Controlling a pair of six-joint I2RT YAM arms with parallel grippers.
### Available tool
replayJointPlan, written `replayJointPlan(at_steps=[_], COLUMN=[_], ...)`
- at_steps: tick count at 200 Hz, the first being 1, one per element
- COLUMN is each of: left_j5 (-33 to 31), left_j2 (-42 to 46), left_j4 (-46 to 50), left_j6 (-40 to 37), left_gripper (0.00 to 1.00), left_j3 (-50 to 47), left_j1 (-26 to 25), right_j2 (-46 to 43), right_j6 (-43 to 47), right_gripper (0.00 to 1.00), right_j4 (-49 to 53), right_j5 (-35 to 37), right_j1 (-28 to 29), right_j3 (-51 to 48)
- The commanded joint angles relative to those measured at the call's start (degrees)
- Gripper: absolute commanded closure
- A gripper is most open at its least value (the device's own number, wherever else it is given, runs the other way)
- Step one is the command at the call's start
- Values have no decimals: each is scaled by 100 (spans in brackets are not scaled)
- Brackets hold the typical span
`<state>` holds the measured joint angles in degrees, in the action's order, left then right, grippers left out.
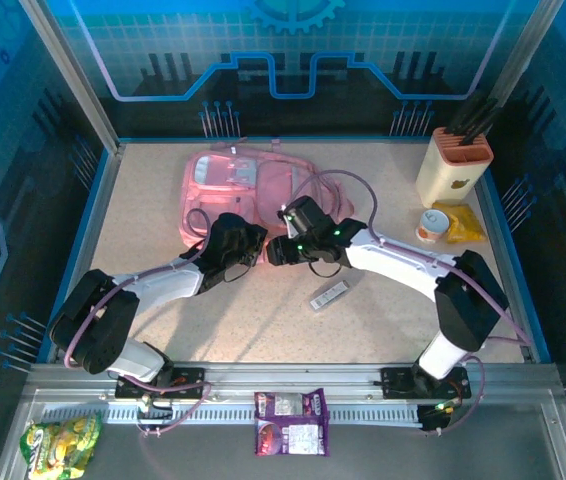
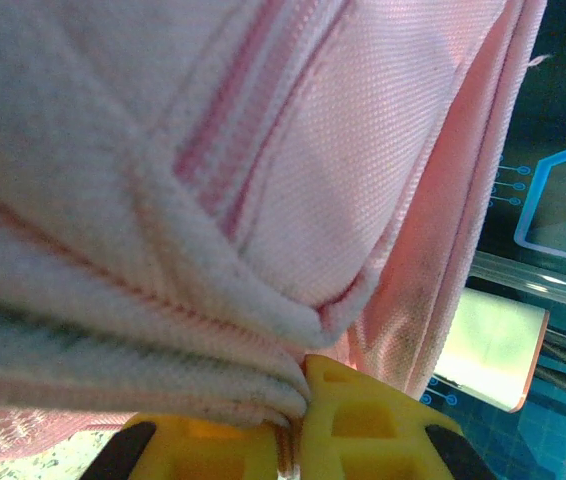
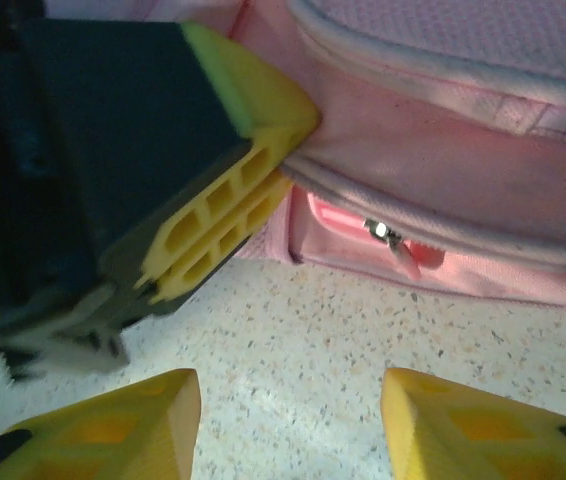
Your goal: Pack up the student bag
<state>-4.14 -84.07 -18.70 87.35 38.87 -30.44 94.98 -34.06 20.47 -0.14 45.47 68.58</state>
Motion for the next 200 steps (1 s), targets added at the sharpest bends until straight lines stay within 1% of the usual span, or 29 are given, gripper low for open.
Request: replayJointPlan(at_steps=[1, 17, 39, 60, 78, 105, 125, 138, 154, 187, 200], left_j5=[285, 256, 269, 274, 296, 281, 267, 279, 302, 270, 241], left_j2=[113, 119, 110, 95, 92, 109, 135, 117, 106, 139, 163], left_j4=[-406, -412, -424, -432, -386, -371, -227, -237, -239, -167, -136], left_j6=[-51, -10, -26, -15, -26, -39, -84, -108, -115, -140, -175], left_gripper=[100, 100, 100, 100, 100, 100, 100, 100, 100, 100, 100], left_j3=[281, 267, 303, 331, 354, 362, 410, 432, 447, 421, 426], left_j1=[-138, -134, -132, -140, -134, -138, -134, -137, -138, -138, -136], right_j2=[320, 427, 524, 690, 743, 864, 861, 818, 823, 785, 744], right_j6=[-78, -26, 75, 260, 415, 497, 525, 534, 645, 905, 956], right_gripper=[52, 55, 55, 56, 58, 58, 57, 57, 60, 72, 74], right_j4=[-394, -448, -675, -968, -1246, -1261, -1335, -1602, -1847, -2134, -2232], right_j5=[421, 439, 529, 739, 1084, 1590, 1759, 1781, 1856, 1958, 1901], right_j1=[11, -11, -8, -44, -36, -36, -33, -35, -32, -27, -25], right_j3=[33, 8, -108, -101, -118, -79, -178, -340, -391, -439, -501])
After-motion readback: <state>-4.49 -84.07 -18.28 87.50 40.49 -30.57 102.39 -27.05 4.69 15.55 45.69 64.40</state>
